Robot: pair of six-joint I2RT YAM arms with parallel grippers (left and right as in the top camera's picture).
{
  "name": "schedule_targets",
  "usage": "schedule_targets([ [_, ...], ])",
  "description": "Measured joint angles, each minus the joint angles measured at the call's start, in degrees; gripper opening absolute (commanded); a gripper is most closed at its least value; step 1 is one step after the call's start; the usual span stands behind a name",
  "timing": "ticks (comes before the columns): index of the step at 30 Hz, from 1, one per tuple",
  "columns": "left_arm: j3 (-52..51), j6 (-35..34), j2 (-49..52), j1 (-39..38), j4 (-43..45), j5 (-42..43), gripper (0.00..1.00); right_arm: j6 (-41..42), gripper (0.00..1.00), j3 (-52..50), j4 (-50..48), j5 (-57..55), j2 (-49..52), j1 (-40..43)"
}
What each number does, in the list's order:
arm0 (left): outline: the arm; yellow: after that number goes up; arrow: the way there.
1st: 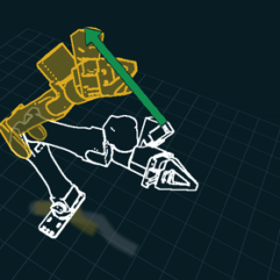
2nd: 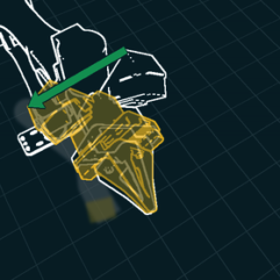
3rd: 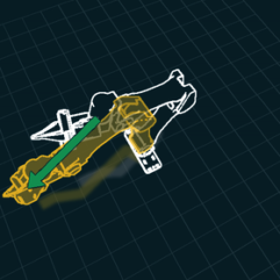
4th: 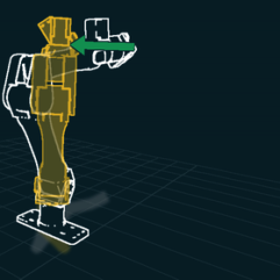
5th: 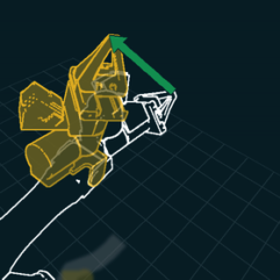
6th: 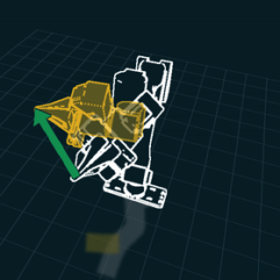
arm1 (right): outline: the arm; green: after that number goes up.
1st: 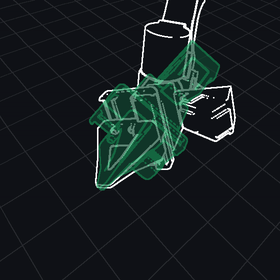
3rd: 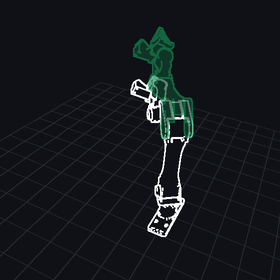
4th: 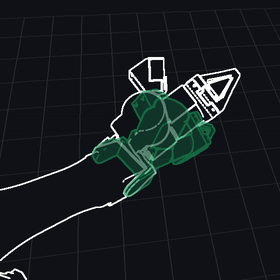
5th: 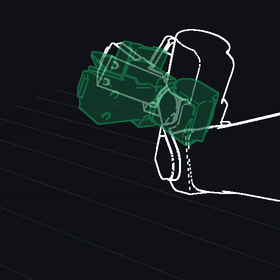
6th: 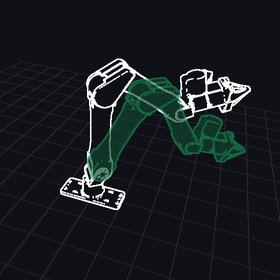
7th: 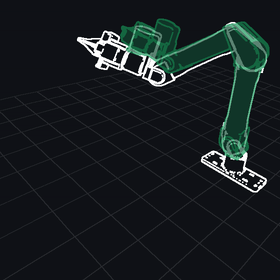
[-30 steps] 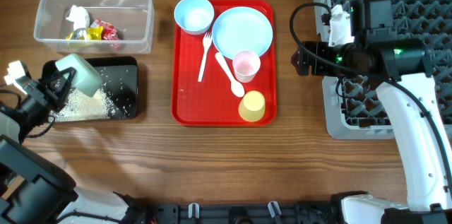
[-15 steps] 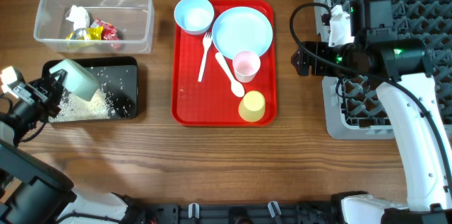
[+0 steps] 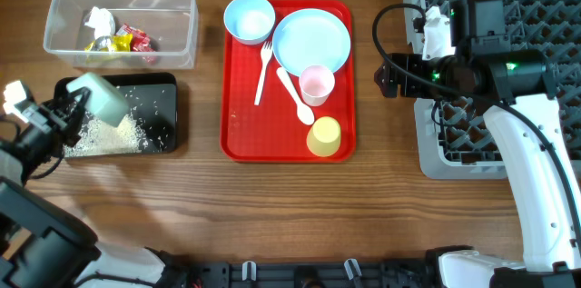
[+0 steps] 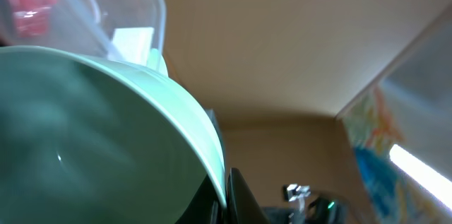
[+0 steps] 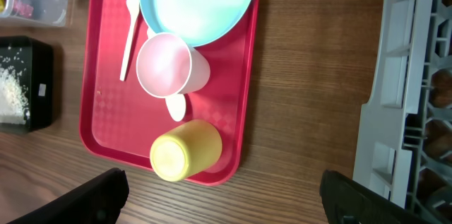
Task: Sort waste into correct bins and load items into the dishwasher rack
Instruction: 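Carry the emptied green bowl back onto the red tray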
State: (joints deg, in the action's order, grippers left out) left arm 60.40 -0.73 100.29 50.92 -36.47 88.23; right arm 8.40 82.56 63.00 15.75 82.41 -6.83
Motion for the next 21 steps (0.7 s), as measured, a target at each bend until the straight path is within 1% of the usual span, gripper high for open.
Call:
schedule_targets([
  [3, -0.02, 2.47, -3.45, -3.98, 0.15, -2.62, 0.04, 0.0, 0.92, 0.0, 0.0, 0.0, 0.0, 0.0],
  [5, 0.02, 3.34, -6.97, -7.52, 0.26, -5.9, 0.04, 0.0, 0.92, 0.0, 0.0, 0.0, 0.0, 0.0],
  [8, 0.92, 3.3, -13.07, -14.86, 0.72, -13.46, 0.04, 0.0, 0.92, 0.0, 0.0, 0.0, 0.0, 0.0],
  [12, 1.81, 1.77, -20.37, -27.87, 2.14, -26.71, 0.04, 0.0, 0.92, 0.0, 0.02, 0.0, 0.0, 0.0],
  [14, 1.97, 1.27, -22.8, -36.33, 2.21, -35.63, 0.04, 0.0, 0.92, 0.0, 0.02, 0.0, 0.0, 0.0],
  [15, 1.97, 1.07, -23.28, -39.71, 2.21, -38.69, 0.04, -0.02, 0.92, 0.0, 0.02, 0.0, 0.0, 0.0],
  [17, 2.03, 0.76, -23.47, -48.15, 2.21, -47.63, 0.04, -0.02, 0.92, 0.0, 0.02, 0.0, 0.0, 0.0],
  [19, 2.03, 0.59, -22.99, -53.88, 2.16, -53.57, 0.04, -0.02, 0.92, 0.0, 0.0, 0.0, 0.0, 0.0],
  [21, 2.03, 0.39, -21.79, -61.09, 2.05, -61.96, 0.04, -0.02, 0.92, 0.0, 0.0, 0.0, 0.0, 0.0],
])
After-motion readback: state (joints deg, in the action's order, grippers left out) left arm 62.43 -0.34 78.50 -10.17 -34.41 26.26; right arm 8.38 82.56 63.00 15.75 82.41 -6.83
